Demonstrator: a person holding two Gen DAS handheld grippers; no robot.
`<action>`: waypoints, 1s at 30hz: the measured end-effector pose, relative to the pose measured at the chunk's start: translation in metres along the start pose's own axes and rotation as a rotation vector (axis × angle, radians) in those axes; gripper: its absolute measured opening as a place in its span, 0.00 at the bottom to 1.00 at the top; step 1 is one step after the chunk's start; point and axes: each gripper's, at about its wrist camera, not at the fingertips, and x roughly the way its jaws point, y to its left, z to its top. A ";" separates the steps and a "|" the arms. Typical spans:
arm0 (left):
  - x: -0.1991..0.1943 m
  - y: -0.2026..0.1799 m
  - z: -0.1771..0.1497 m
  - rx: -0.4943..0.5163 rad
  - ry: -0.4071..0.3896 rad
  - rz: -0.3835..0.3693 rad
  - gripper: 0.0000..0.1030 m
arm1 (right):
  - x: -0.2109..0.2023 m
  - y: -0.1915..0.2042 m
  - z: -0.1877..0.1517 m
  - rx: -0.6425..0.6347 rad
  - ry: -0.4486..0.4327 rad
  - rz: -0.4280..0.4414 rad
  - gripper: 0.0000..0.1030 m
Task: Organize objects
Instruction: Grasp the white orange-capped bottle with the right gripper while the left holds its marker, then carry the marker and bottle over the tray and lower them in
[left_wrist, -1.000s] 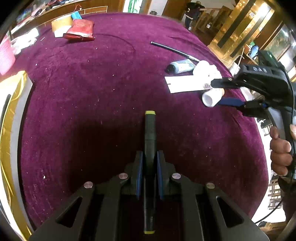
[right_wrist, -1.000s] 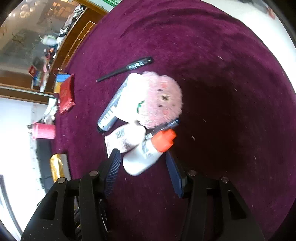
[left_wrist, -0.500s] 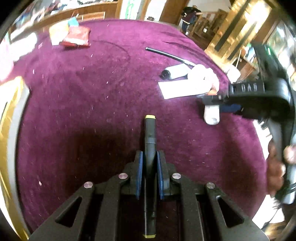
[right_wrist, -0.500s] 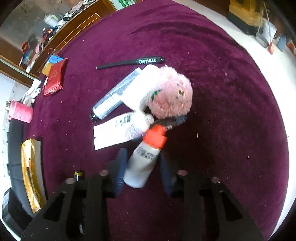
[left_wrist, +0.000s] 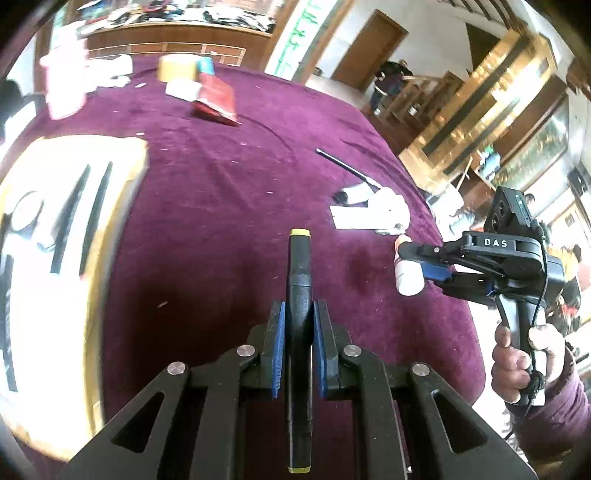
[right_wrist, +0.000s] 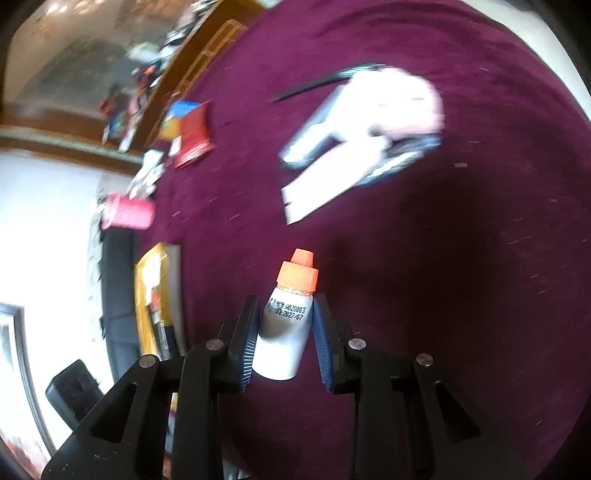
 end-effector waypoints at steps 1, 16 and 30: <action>-0.008 0.004 -0.002 -0.008 -0.004 0.004 0.11 | 0.002 0.009 -0.003 -0.016 0.006 0.013 0.25; -0.091 0.124 -0.025 -0.233 -0.095 0.172 0.11 | 0.078 0.158 -0.052 -0.276 0.165 0.104 0.26; -0.054 0.204 -0.011 -0.284 0.002 0.165 0.11 | 0.170 0.233 -0.100 -0.450 0.298 0.016 0.26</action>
